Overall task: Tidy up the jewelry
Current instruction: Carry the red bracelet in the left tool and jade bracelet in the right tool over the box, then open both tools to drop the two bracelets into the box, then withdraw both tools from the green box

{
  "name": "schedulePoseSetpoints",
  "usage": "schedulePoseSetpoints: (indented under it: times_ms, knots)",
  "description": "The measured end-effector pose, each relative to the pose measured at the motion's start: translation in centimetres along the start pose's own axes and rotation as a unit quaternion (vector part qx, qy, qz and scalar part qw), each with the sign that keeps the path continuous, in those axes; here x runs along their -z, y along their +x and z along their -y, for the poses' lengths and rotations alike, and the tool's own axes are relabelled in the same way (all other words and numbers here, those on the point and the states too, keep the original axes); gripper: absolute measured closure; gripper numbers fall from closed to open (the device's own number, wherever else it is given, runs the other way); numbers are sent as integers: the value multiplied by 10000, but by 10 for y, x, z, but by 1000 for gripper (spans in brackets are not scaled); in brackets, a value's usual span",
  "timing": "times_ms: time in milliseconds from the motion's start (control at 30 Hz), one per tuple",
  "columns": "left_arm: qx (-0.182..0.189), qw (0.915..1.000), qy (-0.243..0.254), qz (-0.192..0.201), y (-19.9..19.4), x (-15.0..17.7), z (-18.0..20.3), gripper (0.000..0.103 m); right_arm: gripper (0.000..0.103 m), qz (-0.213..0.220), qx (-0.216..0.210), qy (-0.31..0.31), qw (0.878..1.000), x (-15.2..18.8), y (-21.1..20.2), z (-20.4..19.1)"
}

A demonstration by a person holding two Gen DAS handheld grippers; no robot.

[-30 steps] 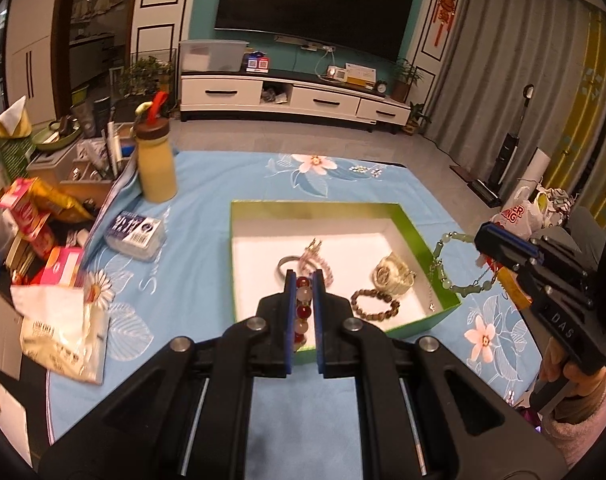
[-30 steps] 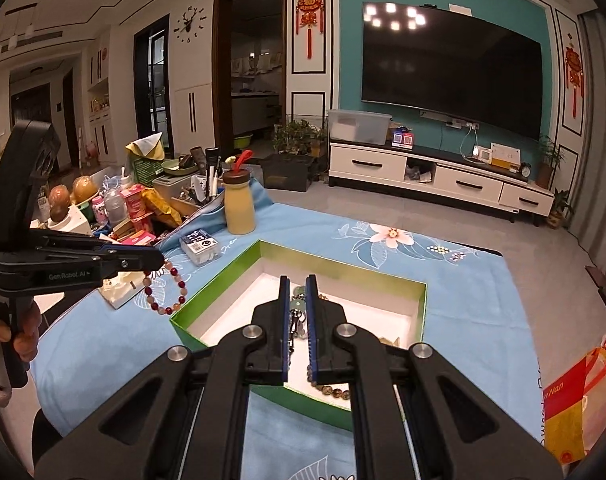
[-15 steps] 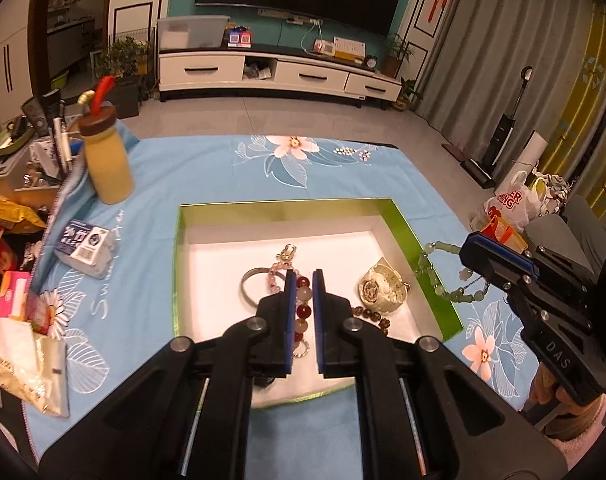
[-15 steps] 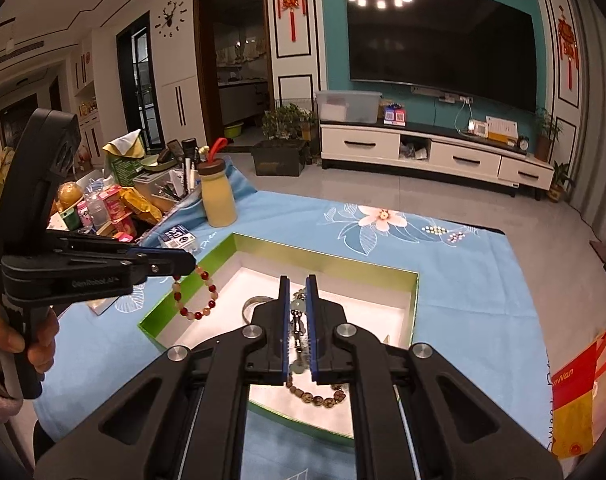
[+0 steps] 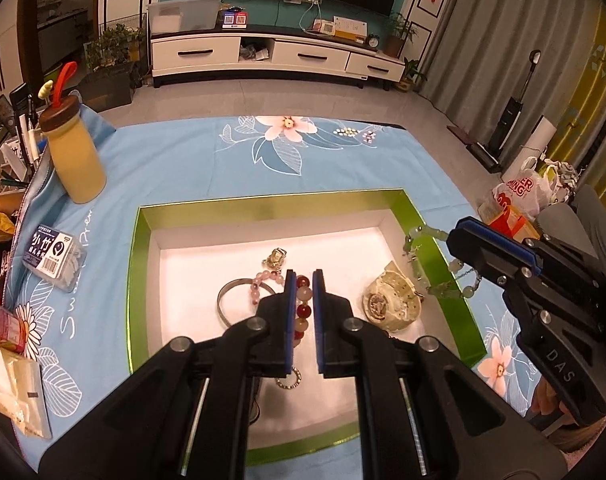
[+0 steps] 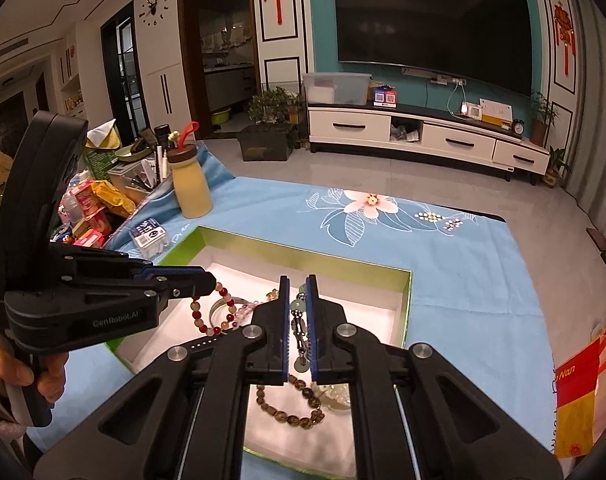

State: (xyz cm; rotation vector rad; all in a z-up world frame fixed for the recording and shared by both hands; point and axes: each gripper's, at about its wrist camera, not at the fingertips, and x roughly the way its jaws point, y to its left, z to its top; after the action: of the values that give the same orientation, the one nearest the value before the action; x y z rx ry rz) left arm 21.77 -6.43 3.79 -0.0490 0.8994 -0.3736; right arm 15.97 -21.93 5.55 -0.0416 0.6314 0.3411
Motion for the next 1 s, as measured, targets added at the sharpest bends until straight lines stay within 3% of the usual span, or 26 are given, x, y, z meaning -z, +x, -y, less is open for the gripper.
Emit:
schedulePoseSetpoints:
  times_ms: [500, 567, 633, 667, 700, 733, 800, 833, 900, 933, 1000]
  knots:
    - [-157, 9989, 28, -431, 42, -3, 6, 94, 96, -559, -52, 380, 9977, 11, 41, 22]
    - [-160, 9989, 12, -446, 42, -2, 6, 87, 96, -658, -37, 448, 9968, 13, 44, 25]
    - [-192, 9988, 7, -442, 38, -2, 7, 63, 93, -719, 2, 490, 9962, 13, 43, 27]
    - [-199, 9989, 6, -429, 35, -2, 7, 56, 87, -738, 15, 520, 9959, 13, 42, 28]
    - [-223, 9990, 16, -376, 28, -3, 8, 43, 75, -771, 15, 567, 9954, 13, 41, 30]
    - [-256, 9991, 30, -347, 23, -3, 8, 30, 69, -792, 11, 625, 9949, 13, 38, 31]
    - [-376, 9988, 58, -315, 10, -4, 9, 16, 56, -805, 82, 676, 9944, 11, 30, 34]
    - [-428, 9986, 58, -299, 3, -6, 9, 11, 51, -831, 125, 661, 9943, 9, 26, 34]
    - [-521, 9983, 70, -265, -15, -8, 8, 6, 31, -879, 182, 652, 9938, 4, 14, 33]
    - [-586, 9980, 73, -228, -22, -9, 8, 3, 27, -876, 204, 642, 9939, 1, 7, 33]
    - [-769, 9969, 69, -150, -41, -14, 7, 2, 11, -885, 282, 600, 9939, -7, -8, 31]
